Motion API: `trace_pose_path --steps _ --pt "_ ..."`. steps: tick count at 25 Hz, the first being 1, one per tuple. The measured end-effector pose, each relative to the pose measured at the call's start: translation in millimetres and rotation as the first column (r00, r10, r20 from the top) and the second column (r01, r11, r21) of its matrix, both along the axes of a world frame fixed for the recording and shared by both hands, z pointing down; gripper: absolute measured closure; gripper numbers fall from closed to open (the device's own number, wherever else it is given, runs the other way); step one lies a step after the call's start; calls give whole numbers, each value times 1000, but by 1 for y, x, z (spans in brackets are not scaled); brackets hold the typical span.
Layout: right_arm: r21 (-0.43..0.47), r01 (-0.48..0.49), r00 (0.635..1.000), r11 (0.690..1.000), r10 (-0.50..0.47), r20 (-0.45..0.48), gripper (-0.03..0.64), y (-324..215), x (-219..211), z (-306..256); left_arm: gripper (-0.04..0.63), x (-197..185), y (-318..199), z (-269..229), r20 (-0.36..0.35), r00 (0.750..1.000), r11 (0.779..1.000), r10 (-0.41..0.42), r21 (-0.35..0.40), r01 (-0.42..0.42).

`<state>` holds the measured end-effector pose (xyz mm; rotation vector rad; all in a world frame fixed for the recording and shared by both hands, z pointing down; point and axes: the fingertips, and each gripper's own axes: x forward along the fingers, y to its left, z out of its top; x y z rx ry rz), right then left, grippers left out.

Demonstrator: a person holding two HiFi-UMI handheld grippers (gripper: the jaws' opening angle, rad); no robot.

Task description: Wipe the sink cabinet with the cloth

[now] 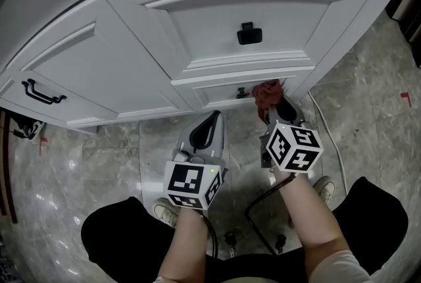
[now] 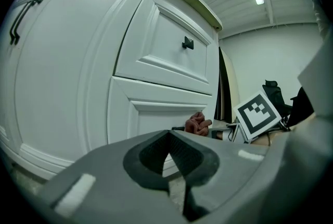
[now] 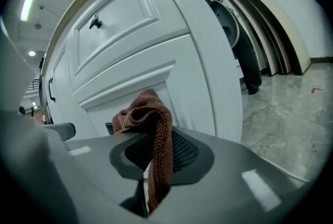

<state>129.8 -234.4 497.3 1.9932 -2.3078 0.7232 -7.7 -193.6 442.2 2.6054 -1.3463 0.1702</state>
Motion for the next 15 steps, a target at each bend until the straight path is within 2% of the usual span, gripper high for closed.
trace_pose_path --steps 5,9,15 --pt "-5 -37 999 999 37 -26 528 4 25 -2 595 14 -1 2 -7 1000 1000 22 -5 -22" --pt "28 -59 997 998 61 -41 529 9 37 -12 595 29 0 6 22 998 998 57 -5 -57" --pt "23 -156 987 987 157 -38 529 14 79 -14 595 34 1 10 24 998 998 66 -12 -66"
